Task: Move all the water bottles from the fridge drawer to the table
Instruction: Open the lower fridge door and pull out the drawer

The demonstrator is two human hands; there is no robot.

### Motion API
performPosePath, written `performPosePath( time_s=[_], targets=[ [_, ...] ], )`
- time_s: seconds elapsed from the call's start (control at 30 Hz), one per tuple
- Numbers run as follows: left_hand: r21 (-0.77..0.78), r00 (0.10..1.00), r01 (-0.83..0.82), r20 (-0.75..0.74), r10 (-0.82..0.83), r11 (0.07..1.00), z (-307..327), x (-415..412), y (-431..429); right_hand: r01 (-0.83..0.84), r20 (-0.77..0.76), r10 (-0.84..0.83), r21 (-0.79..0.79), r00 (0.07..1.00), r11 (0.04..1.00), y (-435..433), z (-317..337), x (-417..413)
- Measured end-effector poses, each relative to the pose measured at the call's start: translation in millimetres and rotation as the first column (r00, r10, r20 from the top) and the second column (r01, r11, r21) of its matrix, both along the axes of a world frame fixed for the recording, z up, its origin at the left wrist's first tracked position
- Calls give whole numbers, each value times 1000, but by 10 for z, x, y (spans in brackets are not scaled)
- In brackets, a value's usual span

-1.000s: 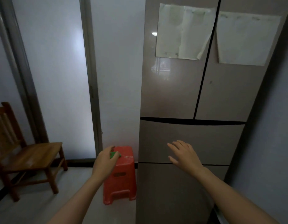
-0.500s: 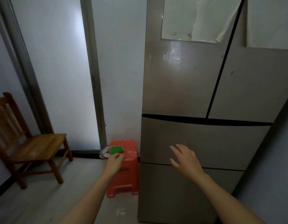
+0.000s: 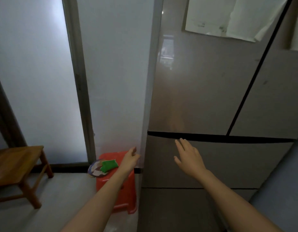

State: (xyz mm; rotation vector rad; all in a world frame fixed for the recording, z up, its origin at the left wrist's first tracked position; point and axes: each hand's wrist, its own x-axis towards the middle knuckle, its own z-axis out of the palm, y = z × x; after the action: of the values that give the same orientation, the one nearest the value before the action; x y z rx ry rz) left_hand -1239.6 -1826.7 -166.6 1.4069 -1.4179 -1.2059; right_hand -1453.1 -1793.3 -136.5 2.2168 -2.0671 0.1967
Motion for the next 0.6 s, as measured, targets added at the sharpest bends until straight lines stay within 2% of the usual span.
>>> performPosePath(
  time_s=[0.13, 0.23, 0.33, 0.47, 0.6],
  targets=[
    [31, 985, 175, -17, -175, 984, 20, -94, -399, 60, 11, -60, 53, 998, 997, -283, -41, 105],
    [12, 959, 265, -110, -262, 964, -25, -211, -595, 121, 128, -123, 22, 984, 992, -409, -78, 167],
    [22, 966, 207, -165, -201, 978, -148, -271, -678, 135, 167, -134, 9, 977, 991, -433, -117, 167],
    [7, 975, 183, -131, -181, 983, -327, -281, -648, 144, 266, -130, -34, 955, 989, -431, -103, 159],
    [3, 979, 161, -126, -159, 987, -348, -306, -612, 144, 302, -122, -51, 945, 988, -411, -97, 183]
  ],
)
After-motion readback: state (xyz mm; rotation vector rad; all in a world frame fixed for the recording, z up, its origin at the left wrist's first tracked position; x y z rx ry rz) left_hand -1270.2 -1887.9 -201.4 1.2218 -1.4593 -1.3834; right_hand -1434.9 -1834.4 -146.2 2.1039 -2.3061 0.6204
